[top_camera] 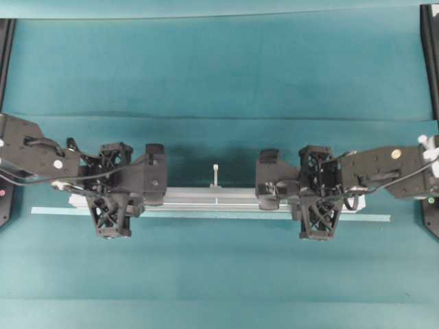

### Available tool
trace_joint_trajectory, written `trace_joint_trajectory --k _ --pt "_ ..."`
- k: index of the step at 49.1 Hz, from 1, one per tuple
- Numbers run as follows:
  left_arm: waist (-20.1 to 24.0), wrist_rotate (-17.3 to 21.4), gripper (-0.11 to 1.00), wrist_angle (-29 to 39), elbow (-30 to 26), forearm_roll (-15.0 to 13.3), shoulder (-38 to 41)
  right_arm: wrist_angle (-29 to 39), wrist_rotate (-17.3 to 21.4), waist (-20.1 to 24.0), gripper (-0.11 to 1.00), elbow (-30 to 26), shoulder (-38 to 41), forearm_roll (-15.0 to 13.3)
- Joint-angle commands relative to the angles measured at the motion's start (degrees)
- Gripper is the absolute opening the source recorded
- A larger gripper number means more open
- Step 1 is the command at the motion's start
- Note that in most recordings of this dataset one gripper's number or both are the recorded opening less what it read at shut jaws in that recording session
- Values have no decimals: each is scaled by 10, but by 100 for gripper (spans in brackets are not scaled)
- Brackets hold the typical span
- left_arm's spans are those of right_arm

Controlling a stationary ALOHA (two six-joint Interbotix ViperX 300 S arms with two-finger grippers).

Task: Lift the large metal rail with both hands.
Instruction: 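Lift the rail upward with both grippers together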

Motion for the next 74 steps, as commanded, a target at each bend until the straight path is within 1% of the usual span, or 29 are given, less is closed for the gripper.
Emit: trace_joint_trajectory --k 1,5,13,21,28,33,39,49,58,68,74 --pt "4 1 36 26 -16 2 -37 32 4 -3 39 -20 -28 5" --pt "4 -3 36 55 -25 2 -63 67 4 -4 39 -35 -49 7" --pt "6 1 35 117 -52 1 -126 143 6 -5 39 -73 -90 19" --pt "9 0 36 194 -90 2 -168 193 5 -11 39 -106 -118 26" --pt "9 0 36 247 -133 1 -191 237 5 -14 39 -140 -134 35" --pt "8 1 35 279 -163 1 -196 272 5 -14 39 -164 -139 46" --pt "8 1 35 316 -200 1 -197 313 5 -14 39 -199 -144 50" --pt "9 3 36 348 -253 2 -197 379 6 -15 39 -265 -151 59" --pt "9 2 35 388 -297 1 -197 441 9 -15 39 -324 -151 59" --pt "9 3 36 436 -352 1 -195 499 32 -19 39 -381 -150 56" --pt "9 3 35 463 -384 2 -193 520 33 -21 39 -407 -149 54"
